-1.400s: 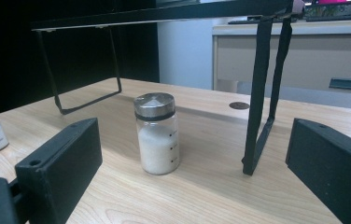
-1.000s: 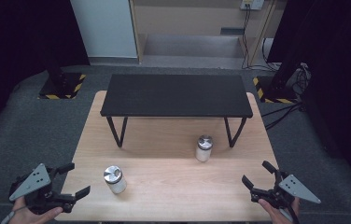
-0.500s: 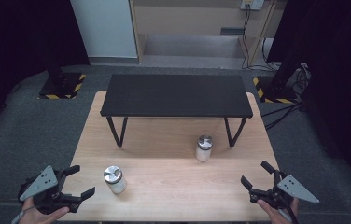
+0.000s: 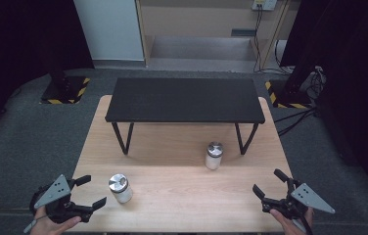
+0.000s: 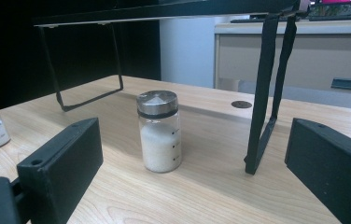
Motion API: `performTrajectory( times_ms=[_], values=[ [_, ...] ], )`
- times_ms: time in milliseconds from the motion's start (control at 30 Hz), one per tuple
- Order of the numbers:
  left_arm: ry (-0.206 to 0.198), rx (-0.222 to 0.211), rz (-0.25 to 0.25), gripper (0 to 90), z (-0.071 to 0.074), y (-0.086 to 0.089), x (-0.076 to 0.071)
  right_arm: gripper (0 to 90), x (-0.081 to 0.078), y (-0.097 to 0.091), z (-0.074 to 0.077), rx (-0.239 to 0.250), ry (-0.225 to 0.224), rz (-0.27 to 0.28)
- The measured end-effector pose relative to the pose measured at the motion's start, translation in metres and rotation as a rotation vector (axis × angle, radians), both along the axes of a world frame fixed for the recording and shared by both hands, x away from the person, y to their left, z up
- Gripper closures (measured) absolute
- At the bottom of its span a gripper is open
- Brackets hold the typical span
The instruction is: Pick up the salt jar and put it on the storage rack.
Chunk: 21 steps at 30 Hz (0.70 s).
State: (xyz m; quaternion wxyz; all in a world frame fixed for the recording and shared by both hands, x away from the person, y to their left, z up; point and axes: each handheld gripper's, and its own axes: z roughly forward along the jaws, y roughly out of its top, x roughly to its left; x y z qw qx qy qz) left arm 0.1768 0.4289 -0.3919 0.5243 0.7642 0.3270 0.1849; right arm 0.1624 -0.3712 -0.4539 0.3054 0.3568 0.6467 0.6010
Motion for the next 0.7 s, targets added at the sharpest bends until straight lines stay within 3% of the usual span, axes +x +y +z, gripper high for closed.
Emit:
performTrajectory(
  times_ms=[700],
  values=[
    [0.018, 0.009, -0.027, 4.5, -0.021, -0.026, 0.030, 4.1, 0.000, -0.001, 0.000, 0.003, -0.006, -0.003]
  ],
)
